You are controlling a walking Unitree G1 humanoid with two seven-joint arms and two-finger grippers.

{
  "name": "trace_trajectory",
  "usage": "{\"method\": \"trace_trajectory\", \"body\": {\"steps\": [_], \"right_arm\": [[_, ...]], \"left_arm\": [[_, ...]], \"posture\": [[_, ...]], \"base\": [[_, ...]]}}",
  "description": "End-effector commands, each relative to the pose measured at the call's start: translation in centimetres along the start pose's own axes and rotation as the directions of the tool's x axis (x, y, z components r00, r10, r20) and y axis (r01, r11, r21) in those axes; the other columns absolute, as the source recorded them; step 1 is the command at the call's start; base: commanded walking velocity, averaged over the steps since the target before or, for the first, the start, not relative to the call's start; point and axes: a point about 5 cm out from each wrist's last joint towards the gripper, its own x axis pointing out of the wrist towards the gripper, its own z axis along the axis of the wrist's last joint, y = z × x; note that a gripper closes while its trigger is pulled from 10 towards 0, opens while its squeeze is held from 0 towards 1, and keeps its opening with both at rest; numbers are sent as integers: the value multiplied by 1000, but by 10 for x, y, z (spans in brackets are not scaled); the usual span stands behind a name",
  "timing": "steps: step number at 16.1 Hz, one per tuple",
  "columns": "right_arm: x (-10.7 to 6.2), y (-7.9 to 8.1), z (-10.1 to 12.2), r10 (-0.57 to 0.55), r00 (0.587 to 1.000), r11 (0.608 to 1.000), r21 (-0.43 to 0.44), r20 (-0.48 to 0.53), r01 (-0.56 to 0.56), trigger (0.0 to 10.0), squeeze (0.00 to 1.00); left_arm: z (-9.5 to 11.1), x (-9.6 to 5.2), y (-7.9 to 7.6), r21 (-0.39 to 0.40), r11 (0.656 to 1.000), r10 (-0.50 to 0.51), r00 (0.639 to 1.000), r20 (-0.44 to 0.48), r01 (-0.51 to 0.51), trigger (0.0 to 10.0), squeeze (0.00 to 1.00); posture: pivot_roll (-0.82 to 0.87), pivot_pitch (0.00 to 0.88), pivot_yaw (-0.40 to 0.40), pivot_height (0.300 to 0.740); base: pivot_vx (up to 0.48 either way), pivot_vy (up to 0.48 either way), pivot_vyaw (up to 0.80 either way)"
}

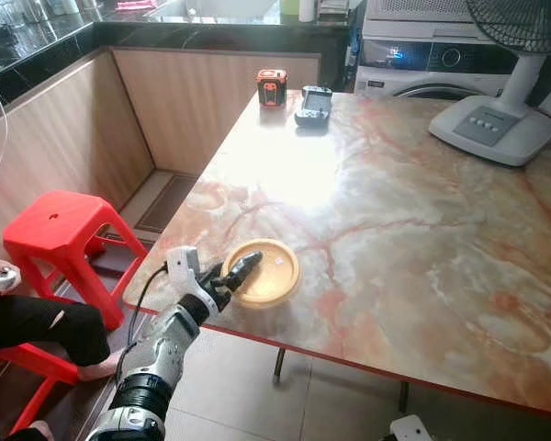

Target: Restocking fridge

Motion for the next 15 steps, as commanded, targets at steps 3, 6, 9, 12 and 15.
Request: {"method": "trace_trajectory", "body": {"steps": [3, 6, 9, 12, 15], "right_arm": [[0, -1, -1, 0, 1000, 1000, -7, -1, 0, 10000, 0], [-1, -2, -1, -1, 1000, 1000, -8, -2, 1, 10000, 0], [-1, -3, -2, -5, 1000, 1000, -30, -17, 5, 10000, 0], [-1, -3, -2, -7, 1000, 1000, -31, -17, 6, 10000, 0], [-1, -4, -2, -7, 1000, 999, -33, -17, 6, 10000, 0]], "left_arm": [[1, 4, 0, -10, 1000, -6, 1000, 0, 6, 10000, 0], [0, 8, -4, -34, 999, -28, 1000, 1, 28, 3255, 0], [0, 12, -6, -26, 999, -28, 1000, -4, 28, 0, 0], [-1, 13, -6, -22, 999, -31, 1000, 1, 31, 0, 0], [-3, 12, -7, -23, 999, -33, 999, 1, 33, 0, 0]], "posture": [[-94, 0, 29, 740], [-99, 0, 26, 740], [-106, 0, 24, 740], [-103, 0, 19, 740], [-100, 0, 18, 740]], "base": [[0, 0, 0], [0, 0, 0], [0, 0, 0], [0, 0, 0], [0, 0, 0]]}}
